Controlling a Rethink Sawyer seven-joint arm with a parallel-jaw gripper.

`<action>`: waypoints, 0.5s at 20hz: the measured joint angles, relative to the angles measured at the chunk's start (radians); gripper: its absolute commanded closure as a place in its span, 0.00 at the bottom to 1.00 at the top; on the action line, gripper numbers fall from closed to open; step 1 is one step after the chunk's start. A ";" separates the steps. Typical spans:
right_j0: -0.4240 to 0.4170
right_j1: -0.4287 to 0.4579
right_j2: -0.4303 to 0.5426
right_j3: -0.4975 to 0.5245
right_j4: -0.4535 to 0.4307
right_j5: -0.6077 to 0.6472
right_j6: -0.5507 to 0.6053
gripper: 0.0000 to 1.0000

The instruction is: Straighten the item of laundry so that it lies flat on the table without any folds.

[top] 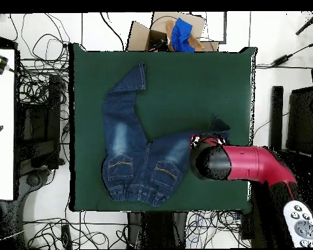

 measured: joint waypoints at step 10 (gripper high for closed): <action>-0.001 -0.109 0.000 0.014 0.053 0.070 0.000 1.00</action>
